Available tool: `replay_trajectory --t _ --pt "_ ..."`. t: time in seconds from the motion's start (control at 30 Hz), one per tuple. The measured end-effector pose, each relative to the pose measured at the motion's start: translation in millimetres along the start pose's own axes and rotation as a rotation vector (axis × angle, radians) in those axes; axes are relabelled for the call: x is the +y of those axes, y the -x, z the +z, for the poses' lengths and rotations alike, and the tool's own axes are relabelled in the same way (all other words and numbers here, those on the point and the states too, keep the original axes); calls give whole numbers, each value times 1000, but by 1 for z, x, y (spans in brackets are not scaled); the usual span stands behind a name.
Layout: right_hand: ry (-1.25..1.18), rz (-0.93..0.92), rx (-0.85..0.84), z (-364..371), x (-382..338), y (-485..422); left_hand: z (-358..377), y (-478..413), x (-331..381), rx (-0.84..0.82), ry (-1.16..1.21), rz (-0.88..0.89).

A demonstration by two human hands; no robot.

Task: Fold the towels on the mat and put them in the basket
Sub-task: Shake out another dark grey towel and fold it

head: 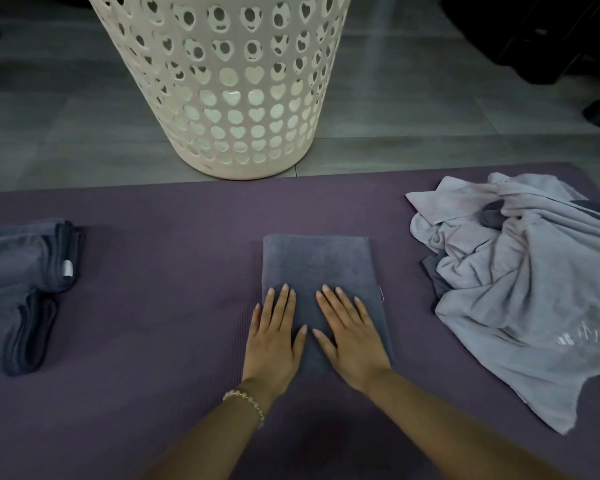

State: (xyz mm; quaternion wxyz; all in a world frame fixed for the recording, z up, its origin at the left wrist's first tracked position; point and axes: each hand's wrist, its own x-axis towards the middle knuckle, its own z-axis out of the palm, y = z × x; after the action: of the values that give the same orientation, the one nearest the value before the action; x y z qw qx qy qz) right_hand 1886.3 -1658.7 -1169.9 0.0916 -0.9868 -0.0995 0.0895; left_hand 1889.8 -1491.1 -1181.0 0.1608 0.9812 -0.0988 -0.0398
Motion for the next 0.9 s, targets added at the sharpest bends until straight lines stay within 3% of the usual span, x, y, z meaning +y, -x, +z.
replay_trajectory --t 0.23,0.33,0.43,0.53,0.63,0.7,0.9 --pt "-30 43 8 -7 47 22 -1 0 2 -67 74 -10" --pt "-326 179 27 -12 49 21 -9 0 4 -47 206 -92" --pt "-809 530 251 -28 47 4 -21 -3 7 83 480 -283" --pt "-1036 741 84 -52 47 -17 -30 -21 5 78 670 -471" --pt "-1013 793 -15 -64 46 -35 -38 -46 -2 -19 745 -630" --pt "-959 842 -41 -66 47 -45 -43 -57 -7 -79 731 -629" --pt "-931 886 -109 -59 47 -61 -41 -62 -25 -122 999 -681"
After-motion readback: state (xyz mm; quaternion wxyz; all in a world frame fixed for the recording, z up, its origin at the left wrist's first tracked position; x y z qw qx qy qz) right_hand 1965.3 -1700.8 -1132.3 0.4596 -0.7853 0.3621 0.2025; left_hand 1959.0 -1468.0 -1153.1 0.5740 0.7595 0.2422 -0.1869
